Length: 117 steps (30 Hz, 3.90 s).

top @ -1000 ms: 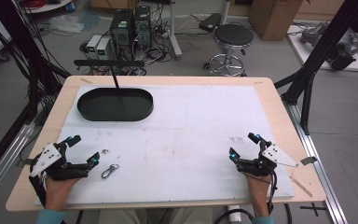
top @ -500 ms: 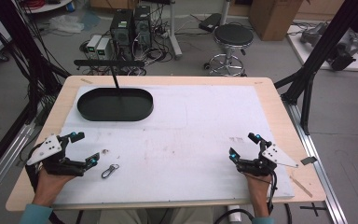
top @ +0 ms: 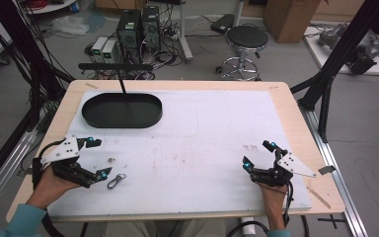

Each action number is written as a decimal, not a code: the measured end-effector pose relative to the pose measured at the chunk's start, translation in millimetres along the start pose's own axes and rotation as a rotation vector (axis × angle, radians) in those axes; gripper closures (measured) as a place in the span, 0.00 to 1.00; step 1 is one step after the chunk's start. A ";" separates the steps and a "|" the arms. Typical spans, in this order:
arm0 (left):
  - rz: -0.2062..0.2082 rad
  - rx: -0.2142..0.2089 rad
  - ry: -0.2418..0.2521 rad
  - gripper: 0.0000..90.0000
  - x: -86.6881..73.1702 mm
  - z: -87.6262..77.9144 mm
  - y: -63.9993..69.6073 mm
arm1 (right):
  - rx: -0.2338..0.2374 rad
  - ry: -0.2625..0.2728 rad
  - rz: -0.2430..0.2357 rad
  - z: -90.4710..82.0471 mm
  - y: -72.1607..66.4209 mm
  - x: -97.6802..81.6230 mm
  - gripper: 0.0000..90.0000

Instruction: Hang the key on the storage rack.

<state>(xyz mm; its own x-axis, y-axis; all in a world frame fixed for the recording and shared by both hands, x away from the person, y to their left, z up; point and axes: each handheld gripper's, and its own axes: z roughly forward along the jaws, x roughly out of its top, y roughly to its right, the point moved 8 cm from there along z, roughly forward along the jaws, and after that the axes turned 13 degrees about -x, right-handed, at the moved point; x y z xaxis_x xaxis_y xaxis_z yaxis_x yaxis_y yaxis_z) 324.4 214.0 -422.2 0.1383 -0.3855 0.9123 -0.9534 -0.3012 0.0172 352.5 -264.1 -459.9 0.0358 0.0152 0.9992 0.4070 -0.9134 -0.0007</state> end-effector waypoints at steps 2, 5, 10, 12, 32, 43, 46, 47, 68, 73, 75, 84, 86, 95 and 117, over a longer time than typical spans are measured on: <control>0.009 -0.022 -0.045 0.02 -1.6 4.6 1.0 | 0.001 0.000 0.000 -0.1 -0.1 0.0 0.03; -0.001 -0.051 -0.100 0.03 -4.3 11.3 1.9 | 0.001 -0.003 0.002 -0.4 -0.2 -0.1 0.03; 0.003 -0.088 -0.163 0.07 -8.0 18.5 2.0 | 0.001 -0.001 0.002 -0.5 -0.2 -0.1 0.03; 0.003 -0.100 -0.171 0.13 -7.9 20.6 2.7 | 0.001 0.000 0.002 -0.5 -0.2 0.0 0.03; 0.020 -0.176 -0.347 0.27 -20.8 30.6 2.1 | 0.000 0.005 0.002 -0.7 -0.2 0.4 0.03; -0.015 -0.228 -0.417 0.38 -31.0 36.1 3.5 | 0.001 0.004 0.007 -1.0 -0.4 0.3 0.03; -0.023 -0.231 -0.435 0.39 -33.4 37.3 3.3 | 0.001 0.007 0.003 -0.8 -0.3 0.5 0.03; -0.026 -0.243 -0.445 0.43 -34.3 37.5 4.0 | 0.002 0.007 0.003 -0.8 -0.3 0.5 0.03; -0.010 -0.273 -0.530 0.76 -42.8 41.2 8.0 | 0.001 0.007 0.006 -1.1 -0.4 0.4 0.03; -0.007 -0.275 -0.533 0.80 -43.3 41.5 8.2 | 0.000 0.007 0.005 -1.1 -0.2 0.4 0.03; 0.000 -0.275 -0.537 0.80 -43.2 40.9 7.2 | 0.001 0.007 0.006 -1.1 -0.5 0.5 0.03; 0.001 -0.279 -0.545 0.87 -44.8 42.0 8.2 | 0.001 0.006 0.006 -1.1 -0.5 0.4 0.03; -0.004 -0.278 -0.539 0.87 -44.7 42.5 8.7 | 0.001 0.007 0.006 -1.1 -0.5 0.5 0.03; 0.002 -0.276 -0.540 0.91 -43.9 41.0 7.9 | 0.002 0.010 0.000 -0.9 -0.3 0.5 0.03; 0.008 -0.229 -0.442 0.98 -30.3 32.2 6.2 | 0.003 0.010 0.002 -0.9 -0.5 0.6 0.03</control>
<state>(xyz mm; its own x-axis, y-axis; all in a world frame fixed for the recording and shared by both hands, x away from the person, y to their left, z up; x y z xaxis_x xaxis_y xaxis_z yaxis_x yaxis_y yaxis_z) 322.9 195.7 -462.9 0.1841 -0.7345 0.6531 -0.9824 -0.1163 0.1461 351.6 -264.0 -459.2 0.0275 0.0097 0.9996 0.4093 -0.9124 -0.0024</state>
